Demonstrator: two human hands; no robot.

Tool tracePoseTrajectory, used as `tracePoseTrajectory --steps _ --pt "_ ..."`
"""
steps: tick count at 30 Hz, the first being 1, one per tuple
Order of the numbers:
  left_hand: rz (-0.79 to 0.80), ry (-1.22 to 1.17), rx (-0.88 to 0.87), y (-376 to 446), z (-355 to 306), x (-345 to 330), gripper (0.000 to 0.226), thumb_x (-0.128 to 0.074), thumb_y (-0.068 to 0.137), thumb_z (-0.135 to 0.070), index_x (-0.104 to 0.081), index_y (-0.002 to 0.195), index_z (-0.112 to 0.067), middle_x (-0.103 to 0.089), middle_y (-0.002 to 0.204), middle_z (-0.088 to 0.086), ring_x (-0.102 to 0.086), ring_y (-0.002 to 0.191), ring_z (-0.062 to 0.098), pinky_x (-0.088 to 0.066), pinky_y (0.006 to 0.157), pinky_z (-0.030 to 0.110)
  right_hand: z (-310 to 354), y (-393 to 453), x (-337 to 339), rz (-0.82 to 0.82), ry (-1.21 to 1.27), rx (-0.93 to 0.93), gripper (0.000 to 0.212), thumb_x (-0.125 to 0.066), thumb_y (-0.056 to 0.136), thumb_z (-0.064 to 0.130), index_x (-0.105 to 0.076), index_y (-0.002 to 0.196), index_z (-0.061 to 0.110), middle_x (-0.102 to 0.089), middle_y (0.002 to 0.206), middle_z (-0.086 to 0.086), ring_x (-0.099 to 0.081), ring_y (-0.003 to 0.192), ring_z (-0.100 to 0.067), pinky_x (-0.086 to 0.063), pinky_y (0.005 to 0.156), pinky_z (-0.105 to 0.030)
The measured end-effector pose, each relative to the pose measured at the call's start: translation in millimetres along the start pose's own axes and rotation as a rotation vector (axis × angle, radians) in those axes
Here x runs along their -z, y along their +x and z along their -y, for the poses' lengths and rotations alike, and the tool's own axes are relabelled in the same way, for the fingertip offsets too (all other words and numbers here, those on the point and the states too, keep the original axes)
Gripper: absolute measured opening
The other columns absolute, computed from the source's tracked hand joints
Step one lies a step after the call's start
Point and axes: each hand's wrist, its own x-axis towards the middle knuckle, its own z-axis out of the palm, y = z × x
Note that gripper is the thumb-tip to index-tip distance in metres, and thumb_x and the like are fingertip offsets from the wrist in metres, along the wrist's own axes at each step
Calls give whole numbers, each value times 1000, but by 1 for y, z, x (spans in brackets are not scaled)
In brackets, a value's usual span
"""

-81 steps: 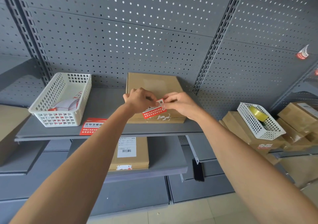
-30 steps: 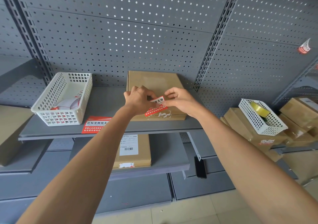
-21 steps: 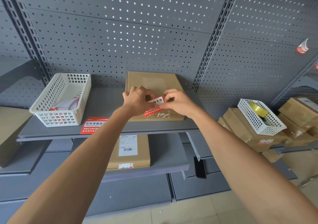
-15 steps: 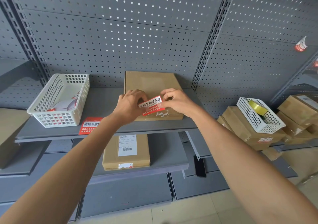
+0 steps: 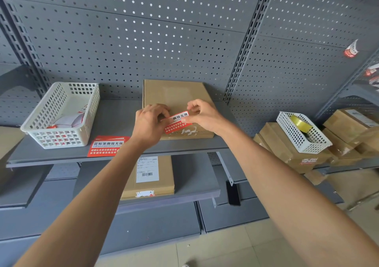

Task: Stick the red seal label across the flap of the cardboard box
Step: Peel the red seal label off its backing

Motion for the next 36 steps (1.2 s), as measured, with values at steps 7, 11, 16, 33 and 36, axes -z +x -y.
tracePoseTrajectory --steps 7,11,16,33,36 --pt "-16 12 -13 0 2 -1 18 -73 86 -27 -58 78 -28 -71 115 -8 -60 104 20 -29 90 32 8 3 -17 8 -6 37 28 -82 81 25 -78 101 7 -54 138 7 -56 120 -13 -44 94 -27" --pt "2 7 -19 -1 2 -1 17 -72 87 -29 -58 79 -29 -70 116 -9 -60 105 19 -29 91 33 7 1 -14 36 13 20 30 -81 82 25 -76 103 3 -53 140 11 -58 113 -11 -44 81 -24" --pt "22 42 -37 -1 3 1 15 -69 90 -32 -56 82 -31 -69 117 -10 -59 106 19 -26 91 31 9 1 -13 55 33 4 33 -81 82 25 -75 105 3 -54 139 12 -61 113 -13 -50 87 -29" --pt "19 113 -95 -5 12 1 33 -79 81 -34 -60 106 -23 -71 113 -6 -61 99 20 -30 93 29 12 0 -15 42 79 -19 35 -82 81 20 -72 109 0 -55 137 12 -63 98 -9 -46 66 -11" --pt "56 69 -84 -2 15 11 42 -78 82 -31 -63 121 -21 -72 115 -2 -63 102 23 -34 92 27 12 0 -15 43 89 -30 36 -82 81 20 -72 110 1 -56 138 12 -63 95 -9 -46 69 -16"
